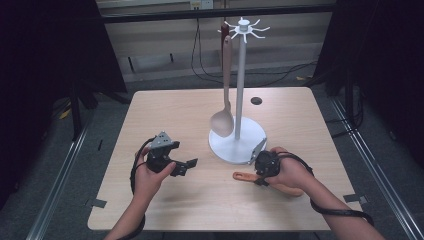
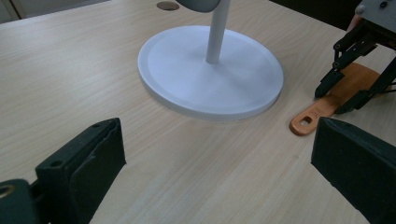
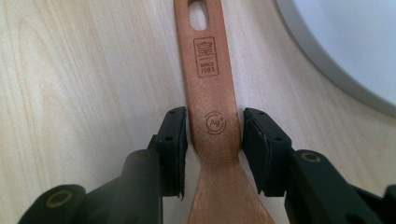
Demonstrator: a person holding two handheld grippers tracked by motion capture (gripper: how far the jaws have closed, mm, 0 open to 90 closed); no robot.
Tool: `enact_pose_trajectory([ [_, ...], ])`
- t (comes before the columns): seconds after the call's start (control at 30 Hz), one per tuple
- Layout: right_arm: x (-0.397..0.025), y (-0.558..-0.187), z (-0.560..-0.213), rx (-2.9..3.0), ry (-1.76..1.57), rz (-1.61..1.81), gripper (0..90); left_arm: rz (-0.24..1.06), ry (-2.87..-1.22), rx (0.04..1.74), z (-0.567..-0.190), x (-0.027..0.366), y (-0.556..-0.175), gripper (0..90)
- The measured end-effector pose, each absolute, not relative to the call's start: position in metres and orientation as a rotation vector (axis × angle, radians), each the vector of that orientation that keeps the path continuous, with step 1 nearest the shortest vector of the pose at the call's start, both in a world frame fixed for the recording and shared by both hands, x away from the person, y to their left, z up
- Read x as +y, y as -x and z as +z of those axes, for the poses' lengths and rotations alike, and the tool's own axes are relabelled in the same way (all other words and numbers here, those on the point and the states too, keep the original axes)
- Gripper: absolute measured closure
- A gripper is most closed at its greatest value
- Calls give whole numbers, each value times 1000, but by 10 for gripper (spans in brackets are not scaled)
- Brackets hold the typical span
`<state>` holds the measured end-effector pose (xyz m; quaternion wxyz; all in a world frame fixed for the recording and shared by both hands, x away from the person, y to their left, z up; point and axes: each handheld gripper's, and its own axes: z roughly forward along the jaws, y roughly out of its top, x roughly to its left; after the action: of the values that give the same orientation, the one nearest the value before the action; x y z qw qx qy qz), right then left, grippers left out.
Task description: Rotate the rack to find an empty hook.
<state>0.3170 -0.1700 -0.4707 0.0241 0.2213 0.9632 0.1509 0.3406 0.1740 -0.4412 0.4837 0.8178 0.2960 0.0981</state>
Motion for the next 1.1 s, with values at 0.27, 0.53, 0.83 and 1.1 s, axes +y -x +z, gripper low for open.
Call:
enact_pose_trajectory([
  [0.27,-164,-320,-469,2996,-709,390,616,242,-1995,718,-441,173,-341,27],
  [0.53,-164,-316,-469,2990,-741,427,660,240,-1995,716,-441,173,-340,27],
  [0.83,-171,-312,-470,2924,-797,579,661,250,-1988,719,-439,175,-341,27],
  [1.1,-187,-311,-459,2762,-937,820,662,250,-1981,723,-439,175,-341,27],
])
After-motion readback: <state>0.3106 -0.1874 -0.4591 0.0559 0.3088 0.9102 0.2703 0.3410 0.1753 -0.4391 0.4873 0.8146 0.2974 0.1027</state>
